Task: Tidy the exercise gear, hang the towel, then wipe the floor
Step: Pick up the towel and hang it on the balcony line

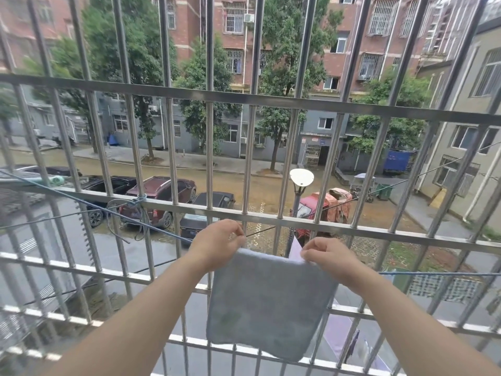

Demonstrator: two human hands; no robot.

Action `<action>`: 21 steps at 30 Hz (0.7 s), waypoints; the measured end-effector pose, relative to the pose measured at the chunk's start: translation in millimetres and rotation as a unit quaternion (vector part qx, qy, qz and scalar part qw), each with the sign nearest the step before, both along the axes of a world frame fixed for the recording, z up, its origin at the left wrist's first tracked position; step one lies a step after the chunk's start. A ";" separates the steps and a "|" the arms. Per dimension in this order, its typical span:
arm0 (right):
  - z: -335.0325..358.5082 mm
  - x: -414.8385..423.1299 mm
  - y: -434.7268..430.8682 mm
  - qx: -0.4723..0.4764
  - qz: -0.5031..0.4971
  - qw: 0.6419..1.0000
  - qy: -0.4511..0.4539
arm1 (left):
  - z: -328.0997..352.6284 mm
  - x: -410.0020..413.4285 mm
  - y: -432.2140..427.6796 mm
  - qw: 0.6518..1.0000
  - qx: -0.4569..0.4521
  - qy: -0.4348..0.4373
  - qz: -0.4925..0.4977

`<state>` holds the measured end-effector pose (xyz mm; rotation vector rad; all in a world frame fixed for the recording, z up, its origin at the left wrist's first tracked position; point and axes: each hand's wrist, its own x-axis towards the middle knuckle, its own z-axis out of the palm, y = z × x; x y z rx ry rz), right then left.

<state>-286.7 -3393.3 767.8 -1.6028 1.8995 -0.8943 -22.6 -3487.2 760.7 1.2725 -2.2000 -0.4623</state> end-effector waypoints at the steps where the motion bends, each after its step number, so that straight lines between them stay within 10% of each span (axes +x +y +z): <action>1: 1.7 0.9 1.8 0.005 0.009 1.000 -0.013 | 0.1 -0.3 0.5 1.000 0.000 -0.002 0.000; 9: 1.0 -2.5 2.4 0.021 0.005 1.000 -0.009 | 1.7 5.6 0.7 0.998 0.010 -0.057 -0.041; 16: -5.3 17.0 8.9 0.014 -0.006 0.958 0.285 | -19.7 -5.8 -2.5 0.964 -0.160 -0.213 -0.011; 21: 0.2 22.2 12.0 0.016 -0.007 0.955 0.296 | -16.8 -3.1 0.1 0.962 -0.160 -0.221 -0.011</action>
